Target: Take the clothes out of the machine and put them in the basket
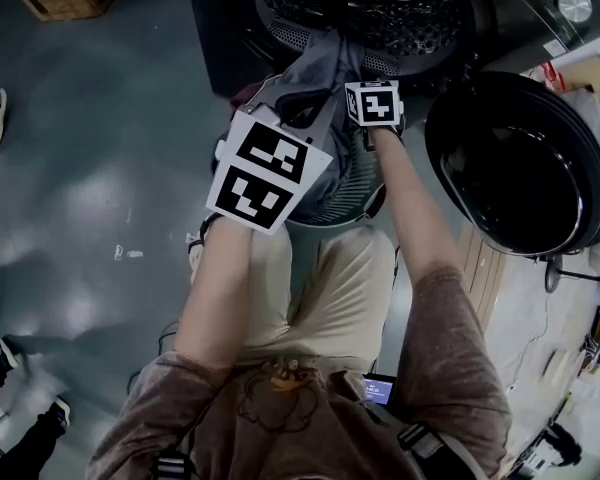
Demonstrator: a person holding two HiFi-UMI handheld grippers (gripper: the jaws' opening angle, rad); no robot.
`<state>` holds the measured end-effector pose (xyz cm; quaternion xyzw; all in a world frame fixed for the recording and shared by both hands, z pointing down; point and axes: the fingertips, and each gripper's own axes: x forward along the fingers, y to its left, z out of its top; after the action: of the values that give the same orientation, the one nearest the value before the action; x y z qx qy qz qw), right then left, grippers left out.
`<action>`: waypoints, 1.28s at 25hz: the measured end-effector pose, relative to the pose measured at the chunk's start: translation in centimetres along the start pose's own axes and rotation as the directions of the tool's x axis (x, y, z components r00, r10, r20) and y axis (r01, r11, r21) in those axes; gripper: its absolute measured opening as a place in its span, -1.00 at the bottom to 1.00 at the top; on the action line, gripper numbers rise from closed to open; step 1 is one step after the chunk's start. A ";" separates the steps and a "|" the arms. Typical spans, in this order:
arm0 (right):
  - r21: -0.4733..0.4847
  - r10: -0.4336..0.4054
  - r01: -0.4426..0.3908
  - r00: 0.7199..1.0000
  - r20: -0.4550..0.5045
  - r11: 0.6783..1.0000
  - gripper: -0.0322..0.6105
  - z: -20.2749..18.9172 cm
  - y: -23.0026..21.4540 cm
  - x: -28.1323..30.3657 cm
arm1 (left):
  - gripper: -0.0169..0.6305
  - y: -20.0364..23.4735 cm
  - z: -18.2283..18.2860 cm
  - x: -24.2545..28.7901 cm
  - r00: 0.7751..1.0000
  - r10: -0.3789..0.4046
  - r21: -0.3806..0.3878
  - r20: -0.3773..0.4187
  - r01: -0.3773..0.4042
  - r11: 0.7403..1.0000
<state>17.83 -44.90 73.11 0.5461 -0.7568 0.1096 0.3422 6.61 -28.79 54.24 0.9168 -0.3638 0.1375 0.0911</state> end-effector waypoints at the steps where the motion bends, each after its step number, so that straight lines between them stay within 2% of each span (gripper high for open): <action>1: 0.013 0.005 -0.005 1.000 -0.001 1.000 -0.83 -0.1 -0.1 -0.1 | -0.93 0.0 0.0 0.0 1.000 -0.001 0.000 -0.001 0.001 1.000; 6: 0.059 0.053 -0.055 0.998 0.025 0.997 -0.85 -0.5 0.8 -1.8 | -0.93 0.1 -0.2 -0.2 1.000 -0.002 0.001 -0.001 0.002 1.000; 15: -0.030 0.176 -0.174 0.981 0.086 0.984 -0.85 -2.7 5.8 -10.5 | -0.93 -0.5 -0.4 0.3 1.000 -0.006 0.013 -0.016 0.006 1.000; 20: -0.063 0.247 -0.242 0.965 0.090 0.968 -0.85 -4.6 8.8 -14.7 | -0.93 -0.8 -0.7 0.6 1.000 -0.001 0.018 -0.027 0.001 1.000; 24: -0.085 0.306 -0.300 0.949 0.069 0.950 -0.85 -6.4 10.8 -16.7 | -0.93 -0.9 -0.9 1.0 0.999 0.007 0.025 -0.038 -0.006 1.000; 28: -0.066 0.363 -0.359 0.930 0.059 0.931 -0.84 -7.1 11.5 -17.7 | -0.93 -1.0 -1.1 1.1 0.999 0.014 0.033 -0.049 -0.012 0.999; 31: -0.084 0.369 -0.363 0.928 0.059 0.928 -0.79 -6.9 11.6 -18.2 | -0.93 -1.0 -1.4 1.2 0.998 0.014 0.030 -0.055 -0.013 0.999; 32: -0.088 0.364 -0.358 0.929 0.067 0.929 -0.71 -6.7 11.6 -18.3 | -0.93 -1.1 -1.5 1.2 0.998 0.013 0.030 -0.058 -0.011 0.999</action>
<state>13.15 -23.20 68.81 0.3883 -0.8613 0.1200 0.3050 7.87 -28.38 55.94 0.9114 -0.3644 0.1702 0.0874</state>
